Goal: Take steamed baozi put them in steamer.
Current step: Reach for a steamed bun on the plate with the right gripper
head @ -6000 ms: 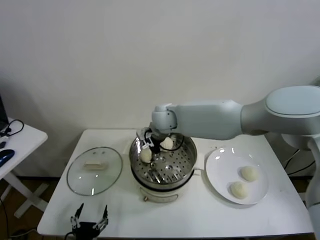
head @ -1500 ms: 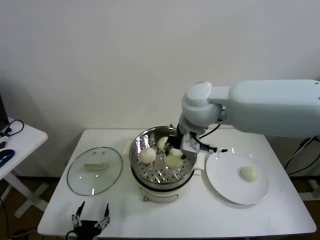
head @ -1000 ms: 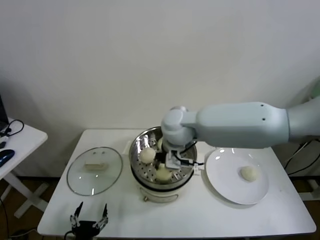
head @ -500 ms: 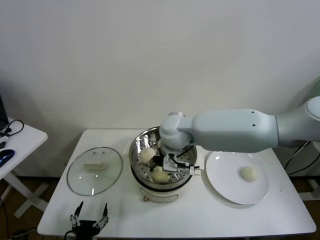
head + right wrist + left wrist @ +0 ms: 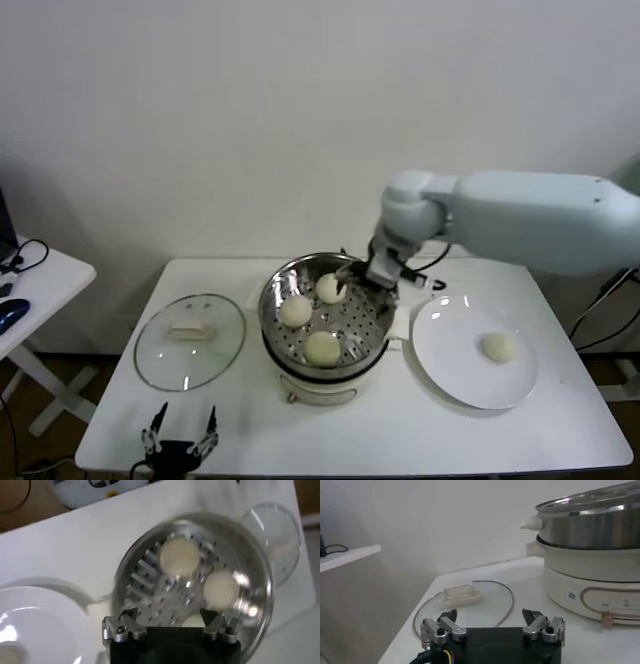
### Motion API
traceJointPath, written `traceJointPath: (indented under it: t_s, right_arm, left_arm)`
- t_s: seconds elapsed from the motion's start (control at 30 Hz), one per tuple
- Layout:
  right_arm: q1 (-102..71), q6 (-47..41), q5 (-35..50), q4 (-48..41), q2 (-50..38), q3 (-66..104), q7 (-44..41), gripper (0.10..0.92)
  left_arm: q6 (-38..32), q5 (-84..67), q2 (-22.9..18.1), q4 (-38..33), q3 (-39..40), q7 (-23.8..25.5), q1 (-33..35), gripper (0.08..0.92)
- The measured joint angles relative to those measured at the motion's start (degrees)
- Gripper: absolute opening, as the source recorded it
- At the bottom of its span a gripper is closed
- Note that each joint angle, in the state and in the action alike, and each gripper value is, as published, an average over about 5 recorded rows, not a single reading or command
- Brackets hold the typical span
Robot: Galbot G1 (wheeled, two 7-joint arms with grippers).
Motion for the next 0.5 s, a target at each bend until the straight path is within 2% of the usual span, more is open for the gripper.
traceJointPath:
  t_s: [0.23,0.5]
  right_arm:
    - [2.1,-3.9,3.5,-5.7,-7.5,-6.4,-1.0,0.823]
    - [-4.2,-8.4,0.6,-10.7,-15.5,-6.0,-0.6,0.823]
  left_arm:
    - [-0.1,-0.3,0.1,-0.2,0.2,0.2,-0.1,0.823]
    - [-0.1,-0.3,0.2,-0.1,0.1,0.2,-0.1,0.823]
